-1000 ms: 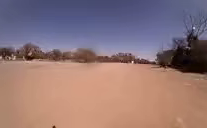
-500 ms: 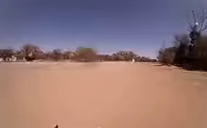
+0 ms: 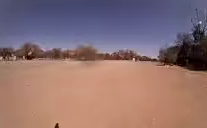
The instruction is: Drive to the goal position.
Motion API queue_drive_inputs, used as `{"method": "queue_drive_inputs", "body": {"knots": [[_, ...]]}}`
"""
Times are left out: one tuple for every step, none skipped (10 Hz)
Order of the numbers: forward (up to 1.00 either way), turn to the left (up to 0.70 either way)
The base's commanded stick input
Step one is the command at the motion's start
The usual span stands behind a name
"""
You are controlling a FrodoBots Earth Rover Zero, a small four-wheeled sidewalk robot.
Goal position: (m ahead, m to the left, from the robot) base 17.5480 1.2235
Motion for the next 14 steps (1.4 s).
{"method": "queue_drive_inputs", "body": {"knots": [[1.0,0.0],[1.0,0.0],[1.0,0.0],[1.0,0.0],[1.0,0.0],[1.0,0.0],[1.0,0.0],[1.0,0.0],[1.0,0.0],[1.0,0.0],[1.0,0.0],[1.0,0.0],[1.0,0.0],[1.0,0.0]]}}
